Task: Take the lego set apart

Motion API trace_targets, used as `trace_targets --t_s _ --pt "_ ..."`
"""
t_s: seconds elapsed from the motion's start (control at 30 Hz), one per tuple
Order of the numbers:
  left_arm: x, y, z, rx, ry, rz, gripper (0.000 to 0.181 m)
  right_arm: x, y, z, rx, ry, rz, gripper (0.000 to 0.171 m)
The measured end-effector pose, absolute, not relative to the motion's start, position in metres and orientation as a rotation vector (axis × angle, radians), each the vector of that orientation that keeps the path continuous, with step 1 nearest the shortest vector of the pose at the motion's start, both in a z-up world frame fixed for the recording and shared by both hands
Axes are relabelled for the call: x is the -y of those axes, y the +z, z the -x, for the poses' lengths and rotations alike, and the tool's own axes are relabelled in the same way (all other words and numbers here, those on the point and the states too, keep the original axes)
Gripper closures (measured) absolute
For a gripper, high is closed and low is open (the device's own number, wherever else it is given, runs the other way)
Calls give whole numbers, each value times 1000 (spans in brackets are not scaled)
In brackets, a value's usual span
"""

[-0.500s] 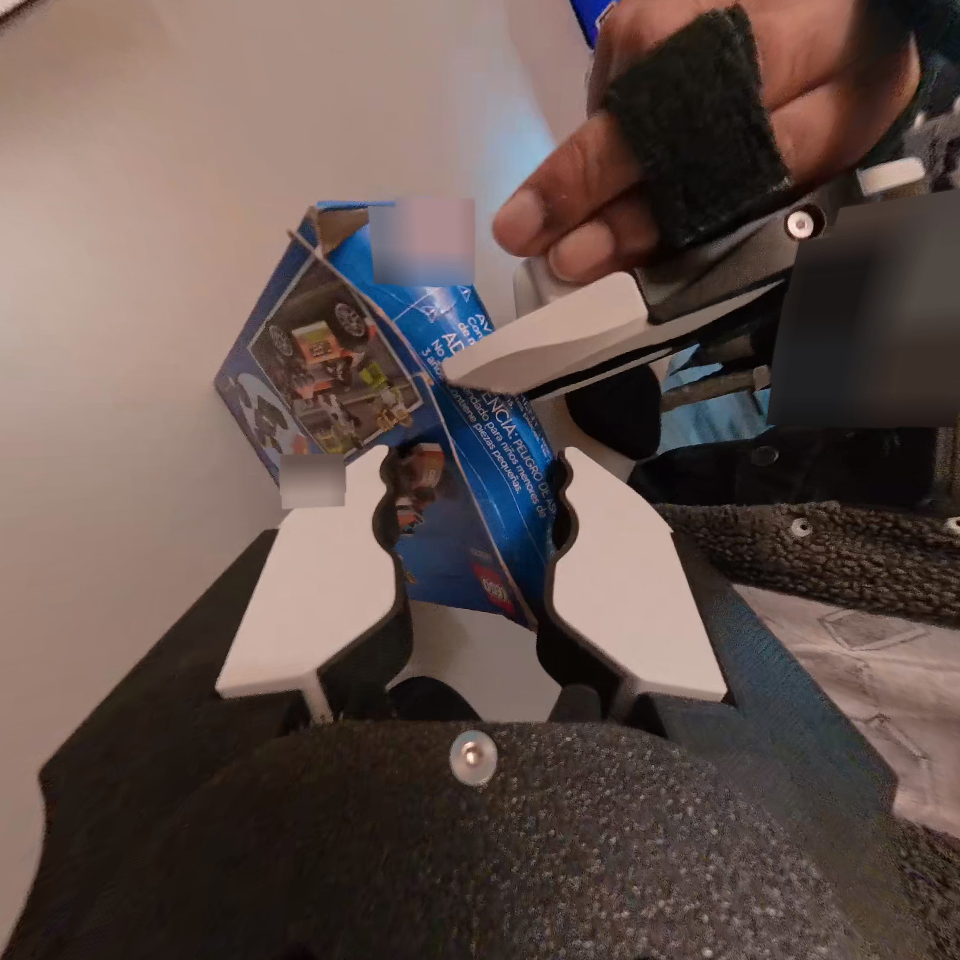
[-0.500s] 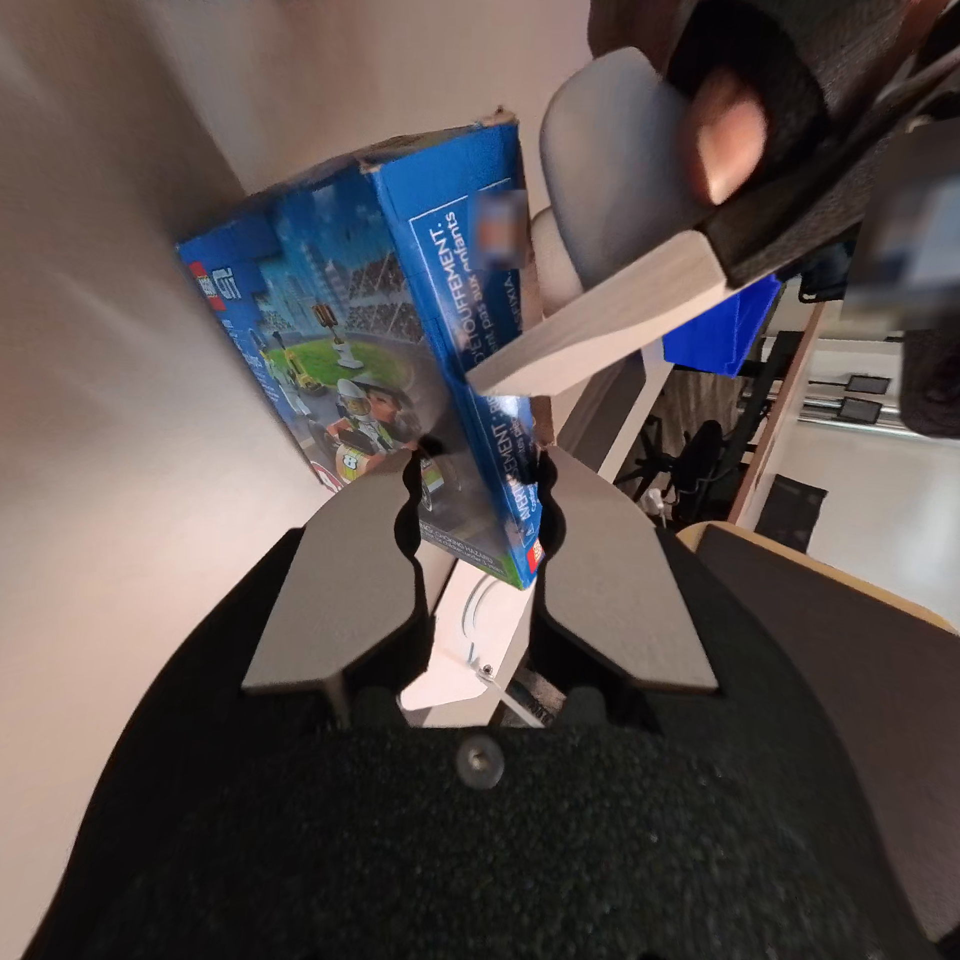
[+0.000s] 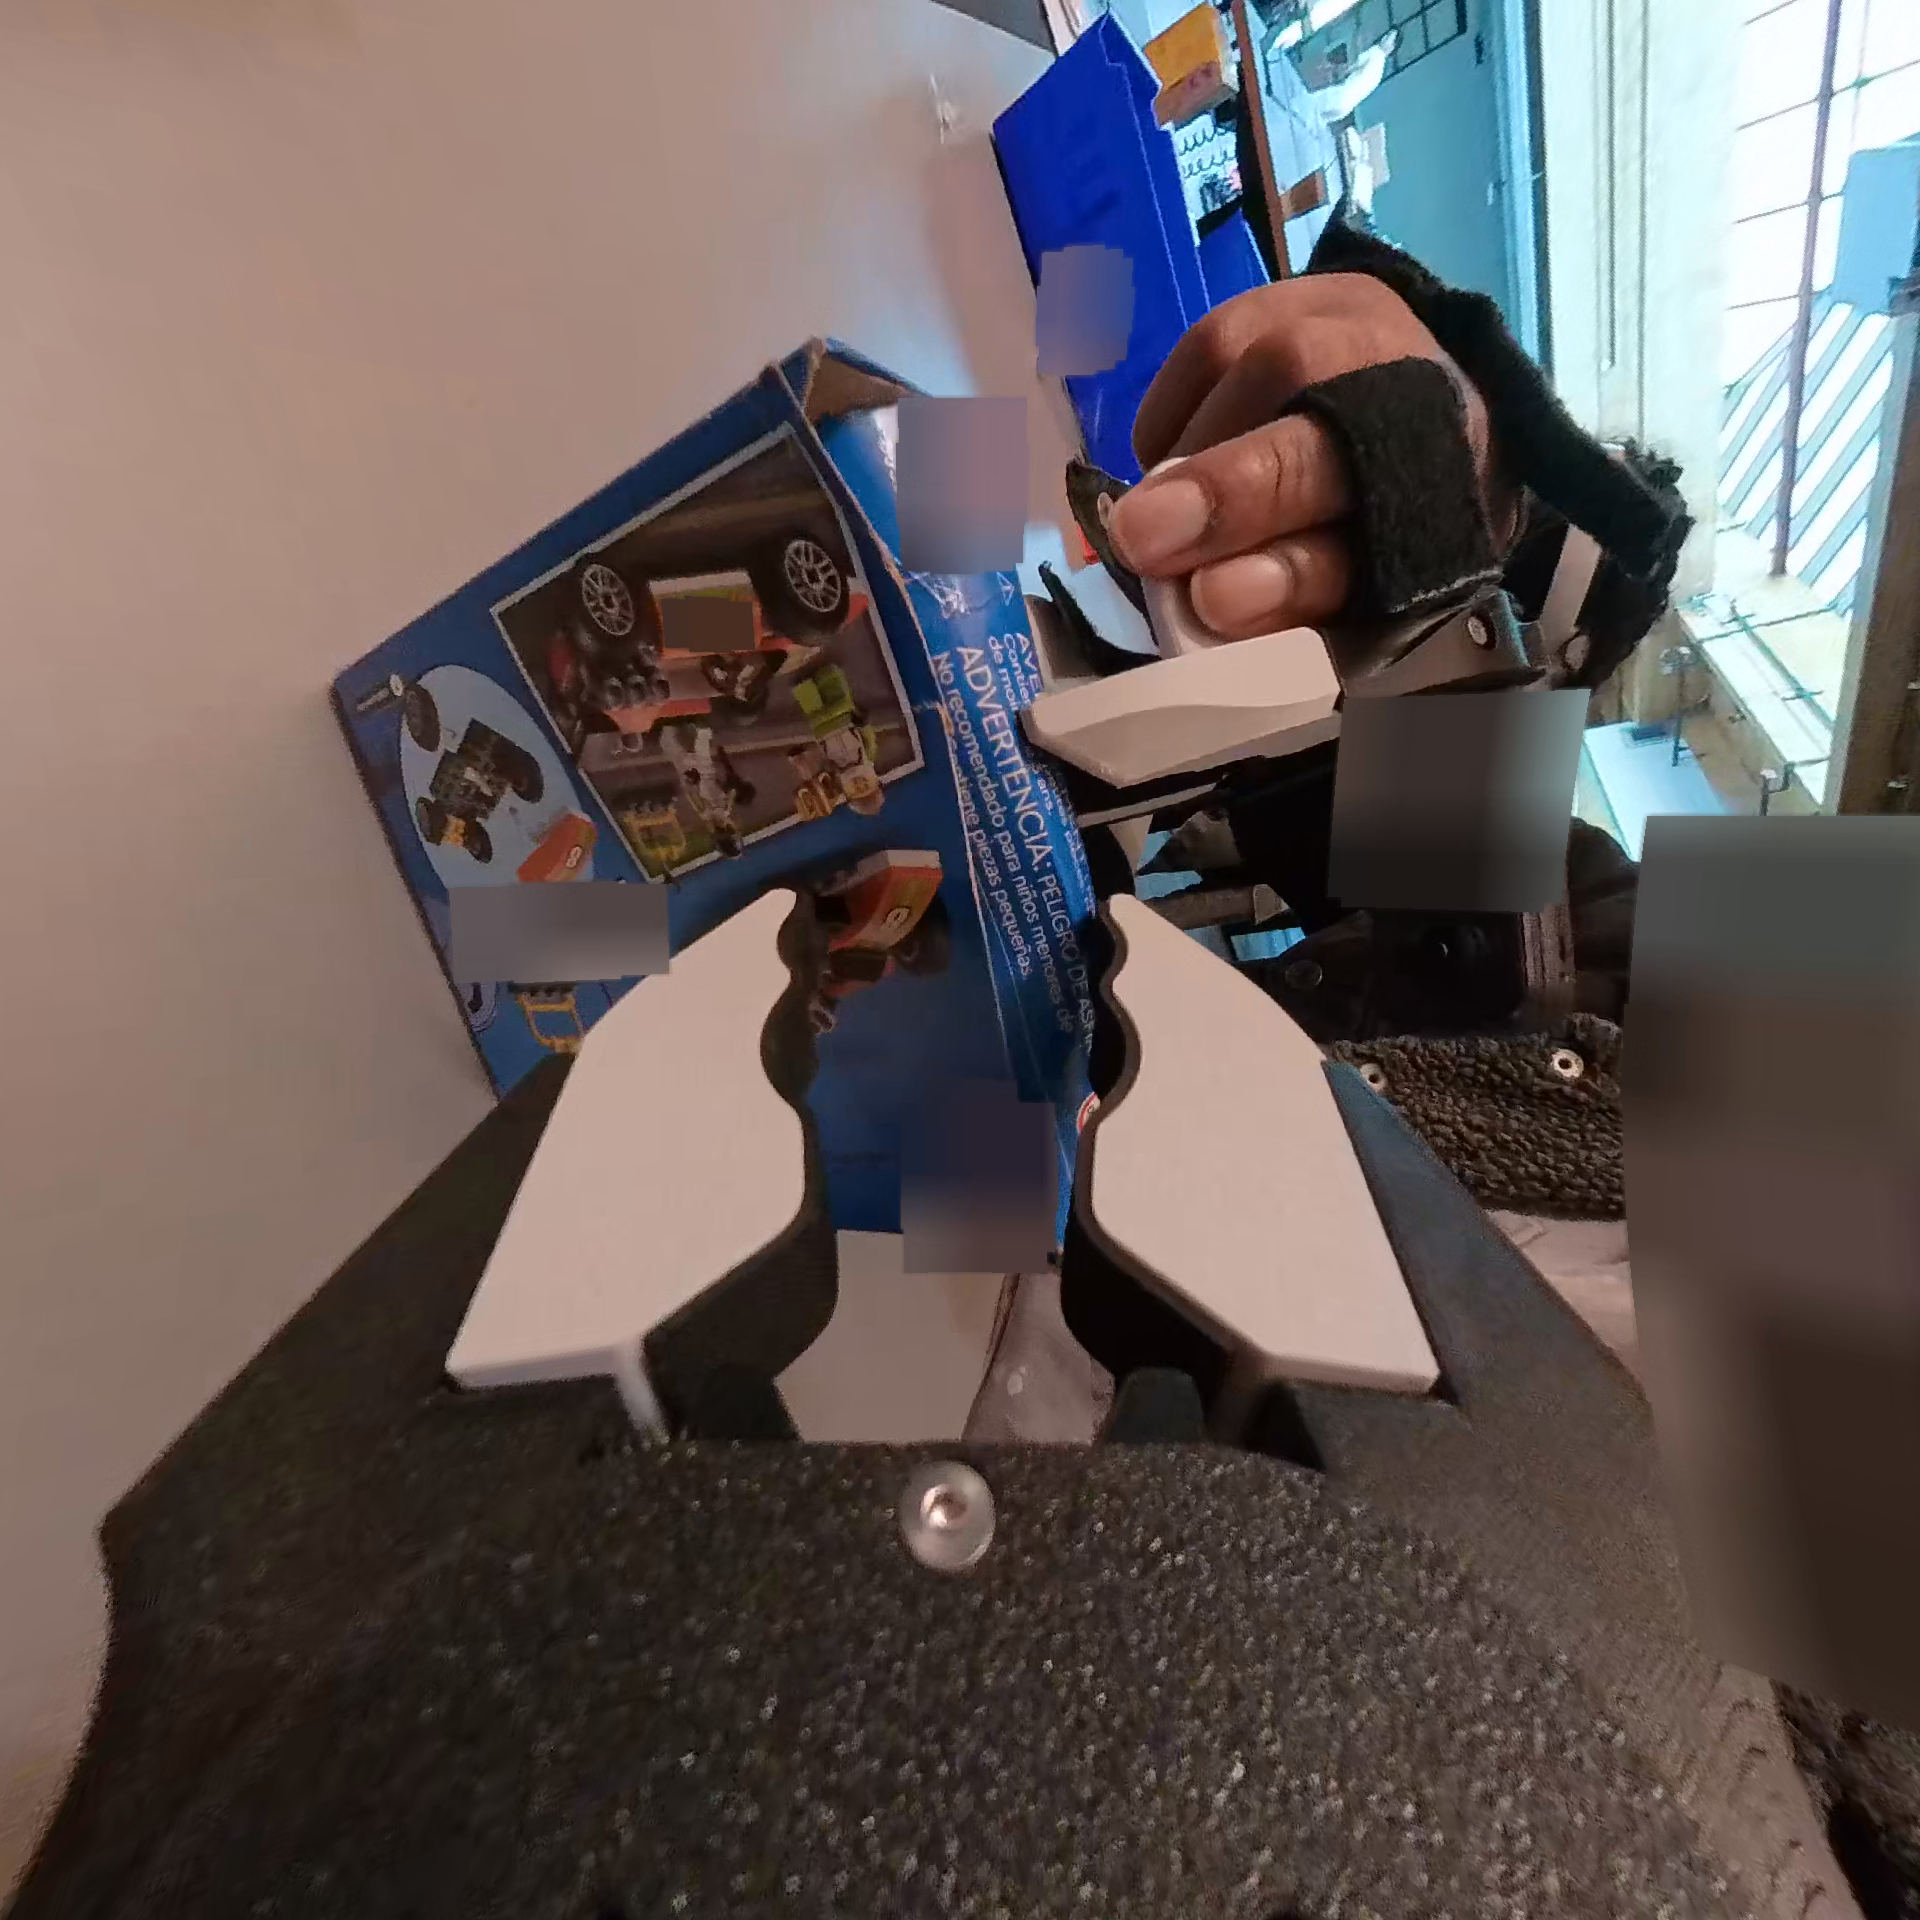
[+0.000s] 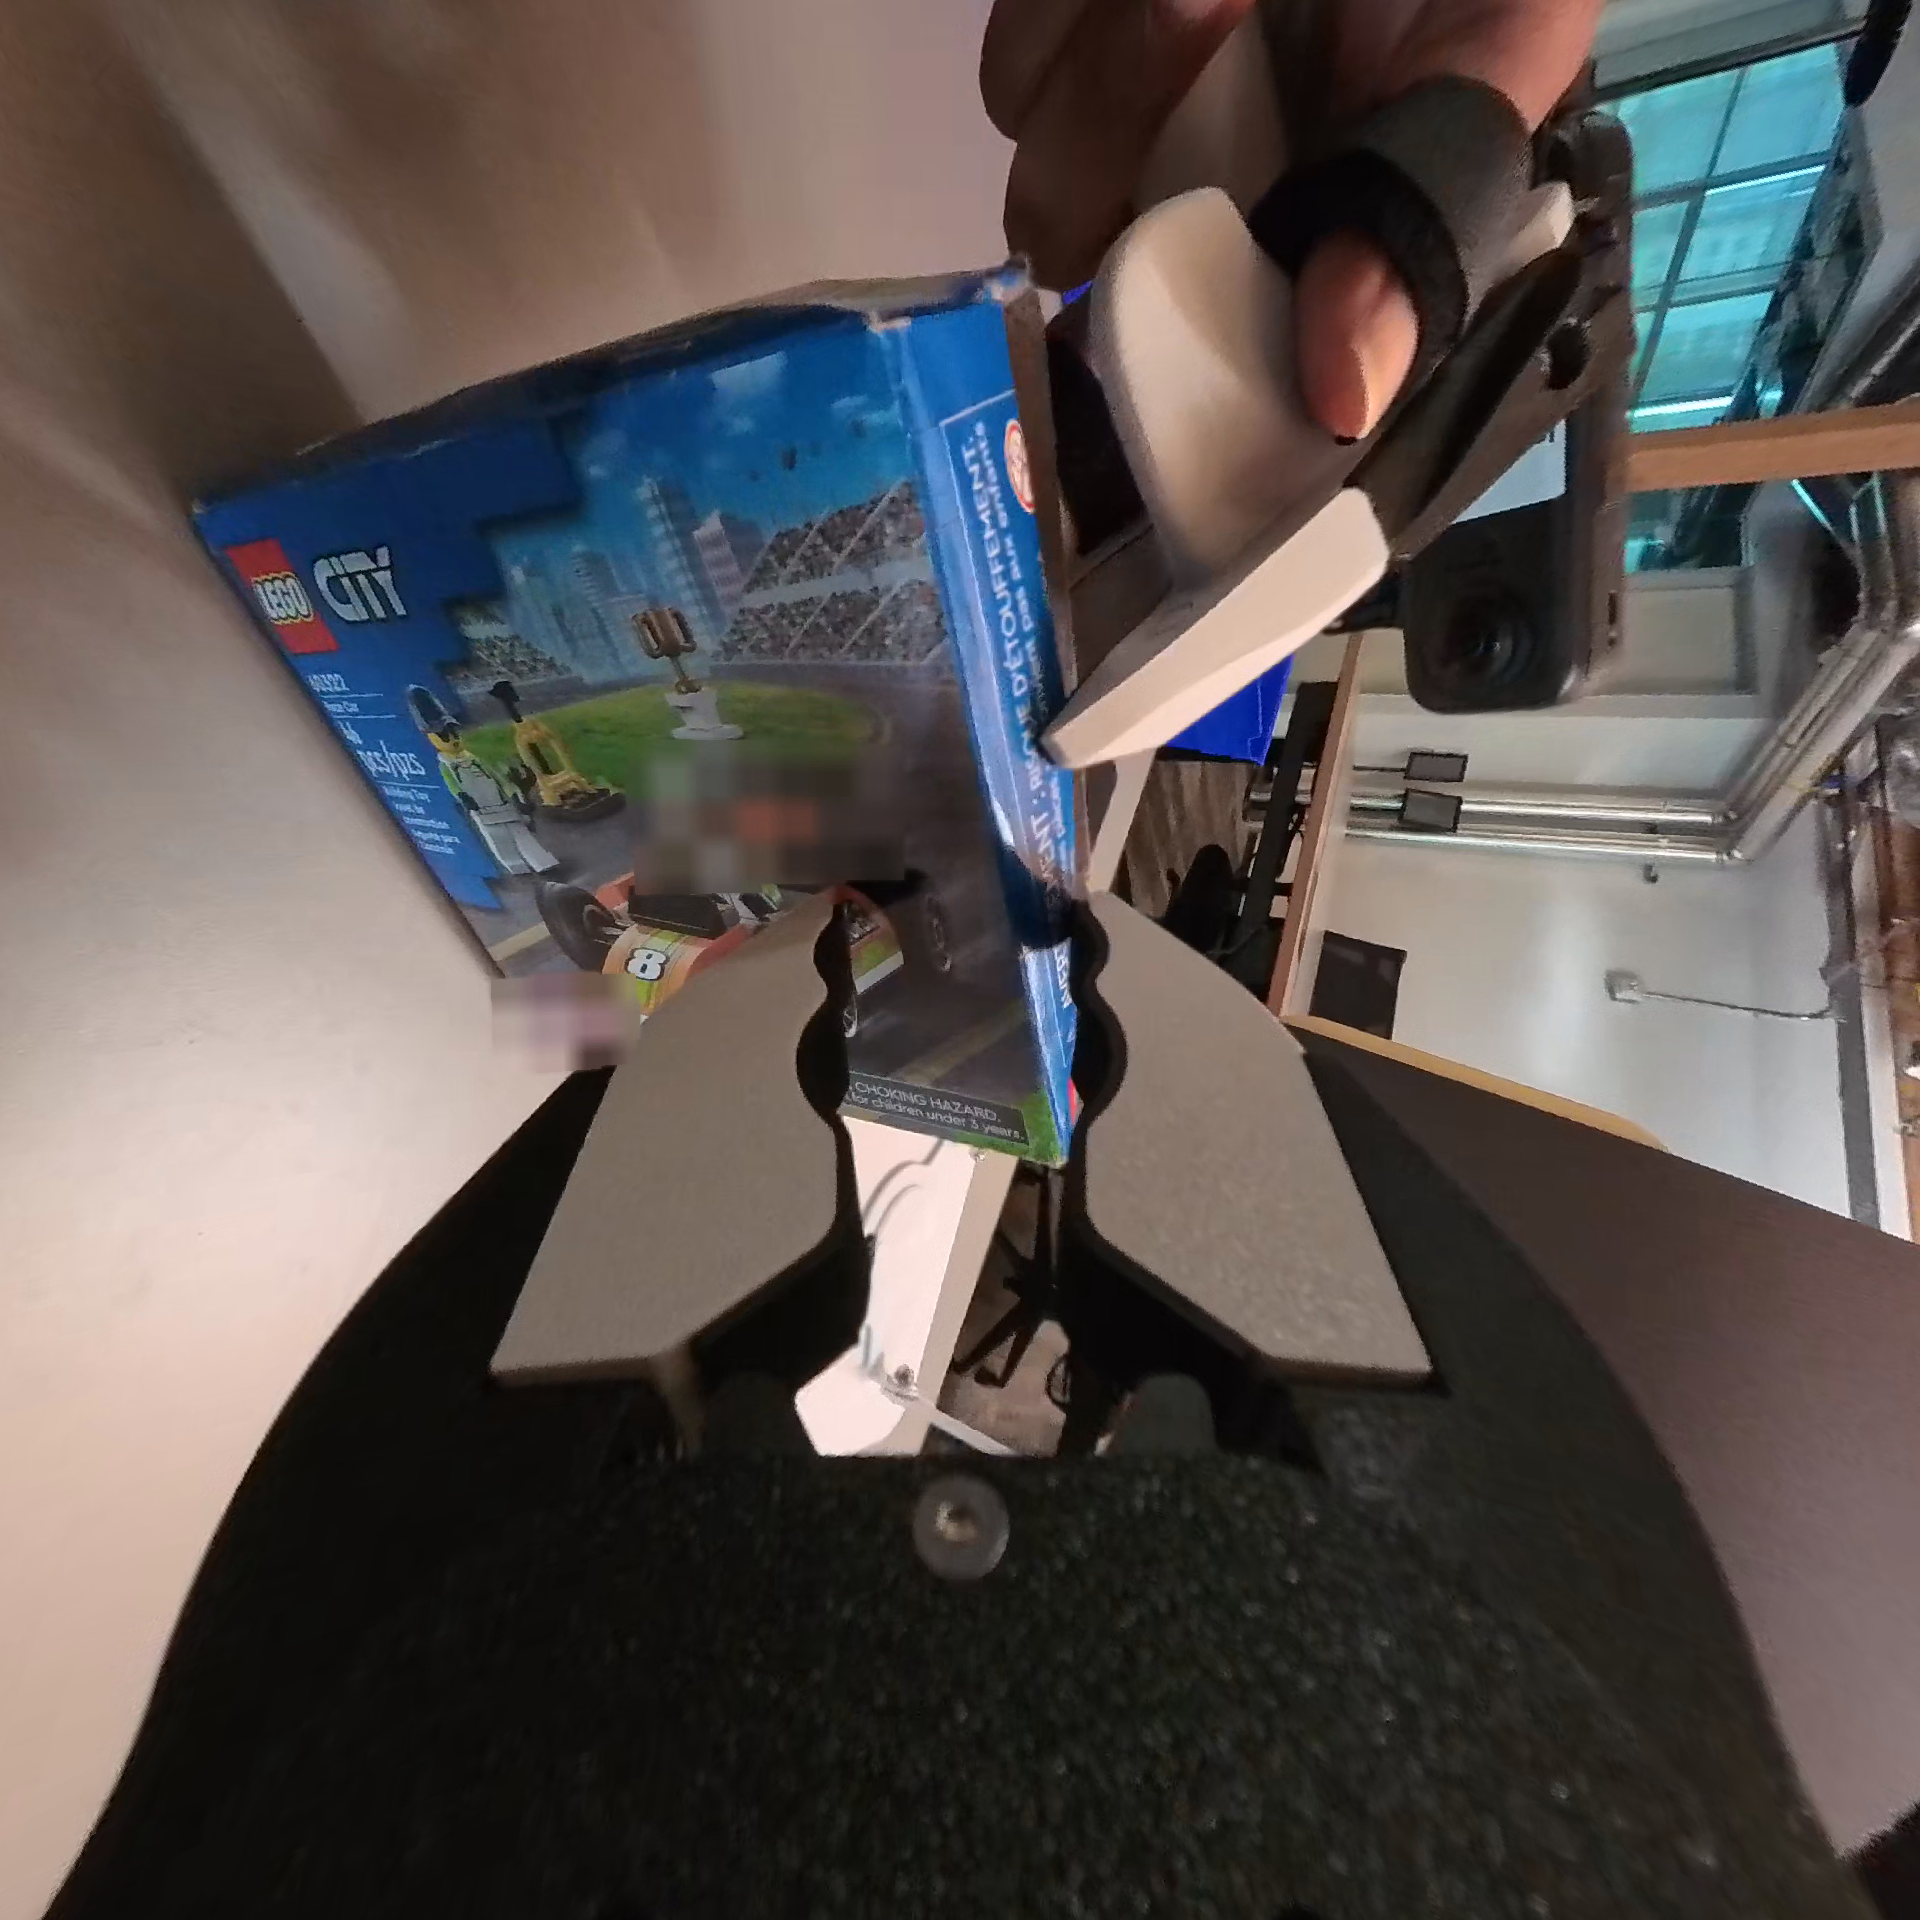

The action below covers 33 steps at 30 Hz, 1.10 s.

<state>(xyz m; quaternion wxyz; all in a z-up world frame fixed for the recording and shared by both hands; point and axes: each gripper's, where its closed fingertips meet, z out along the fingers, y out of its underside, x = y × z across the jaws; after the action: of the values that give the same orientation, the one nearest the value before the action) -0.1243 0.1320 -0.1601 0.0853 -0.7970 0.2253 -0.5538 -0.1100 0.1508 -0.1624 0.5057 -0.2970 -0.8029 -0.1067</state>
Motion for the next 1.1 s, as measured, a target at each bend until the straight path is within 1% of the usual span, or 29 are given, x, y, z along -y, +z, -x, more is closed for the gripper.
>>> trace_targets --t_s 0.27,0.47,0.6,0.67,0.9,1.03,1.07,1.1 --pt "-133 -164 123 -653 -1699 2387 130 -151 -167 109 1994 -215 730 141" --pt "-132 -165 123 -681 -1678 2409 133 -151 -169 110 1974 -268 714 139" --pt "-131 -163 122 -686 -1674 2386 139 -151 -168 110 1958 -318 681 139" --pt "-132 -165 123 -701 -1637 2394 146 -150 -169 109 1983 -304 700 141" --pt "-133 -165 124 -713 -1565 2400 146 -148 -168 107 2040 -237 765 149" --pt "-138 -164 129 -690 -1528 2388 144 -148 -168 110 2006 -253 742 147" --pt "-136 -164 130 -688 -1535 2390 145 -147 -168 110 1997 -259 743 146" --pt "-135 -164 130 -690 -1530 2393 151 -147 -168 111 1989 -268 747 145"
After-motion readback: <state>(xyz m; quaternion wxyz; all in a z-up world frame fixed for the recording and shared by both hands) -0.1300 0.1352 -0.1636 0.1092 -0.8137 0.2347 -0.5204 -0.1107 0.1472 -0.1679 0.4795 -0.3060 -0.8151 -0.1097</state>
